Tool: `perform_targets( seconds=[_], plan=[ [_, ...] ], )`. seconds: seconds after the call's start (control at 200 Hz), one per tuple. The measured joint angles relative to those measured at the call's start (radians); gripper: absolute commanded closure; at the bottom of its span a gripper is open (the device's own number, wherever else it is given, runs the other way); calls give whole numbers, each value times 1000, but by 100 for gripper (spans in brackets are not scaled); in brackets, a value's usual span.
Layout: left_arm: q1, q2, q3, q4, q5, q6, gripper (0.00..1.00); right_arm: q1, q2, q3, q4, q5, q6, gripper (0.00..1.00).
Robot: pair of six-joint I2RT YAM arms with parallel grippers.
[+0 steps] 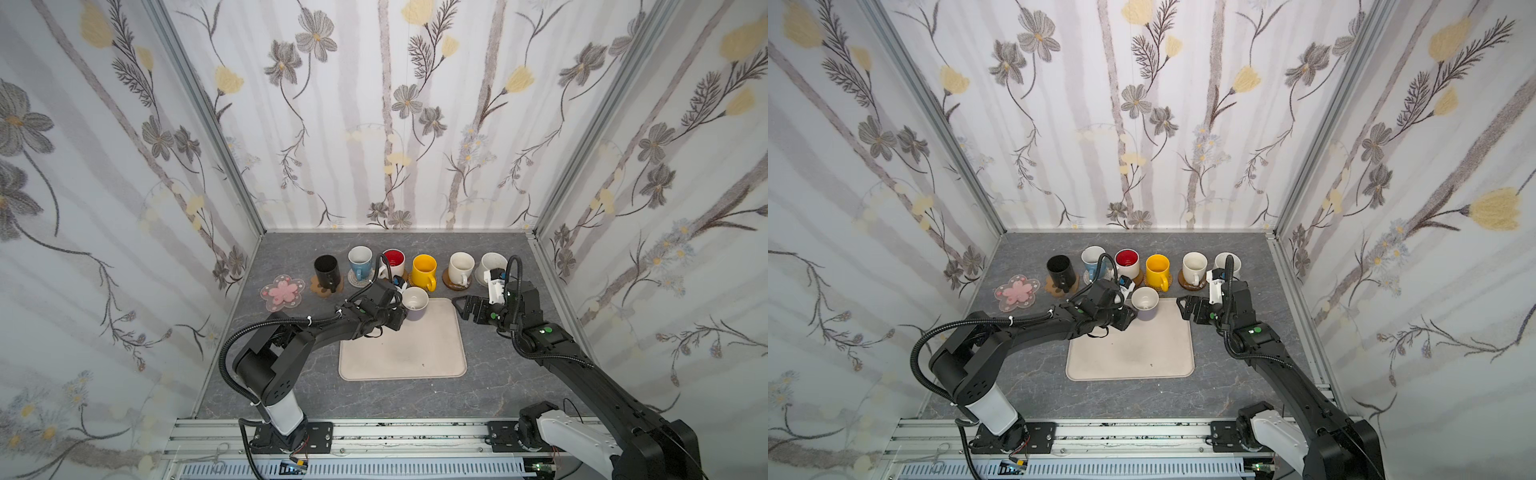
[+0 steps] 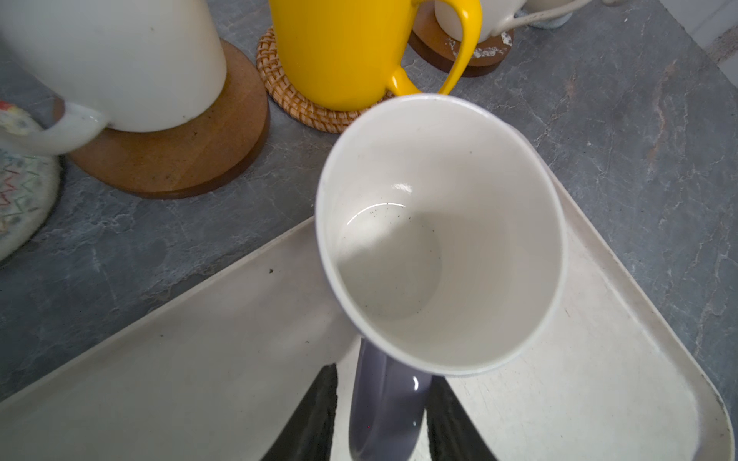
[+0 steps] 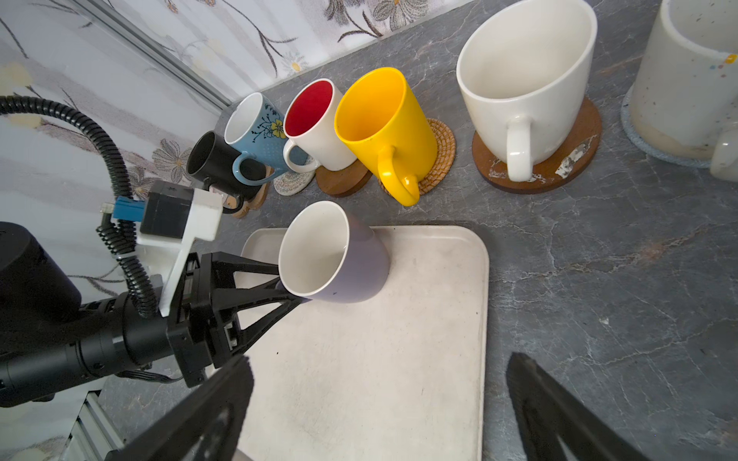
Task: Place cups on coasters
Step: Pick up the cup from the tray.
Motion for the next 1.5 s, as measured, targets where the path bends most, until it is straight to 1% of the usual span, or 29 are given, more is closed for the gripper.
perform_targets(
  seconds=[0.14,0.295,0.5,0.769,1.014,1.234,1.499],
  plan=[
    [-2,1,3,0,5,-1,76,0,14,10,0,-11,-1,0],
    [-10,6,10,6,25,-4,89,0,24,11,0,-13,-3,0],
    [-14,6,12,5,26,0,100,-3,24,12,0,-14,-10,0],
    [-26,-10,12,-13,24,-8,100,-2,12,12,0,-14,-11,0],
    [-34,-96,11,-50,-16,-18,100,-2,-7,11,-2,-14,-18,0],
    [-34,-176,2,-56,-86,-32,100,-2,-18,13,-6,-14,-18,0],
    [-28,-308,4,-99,-239,-55,100,19,-11,63,-10,-18,-29,0]
  ],
)
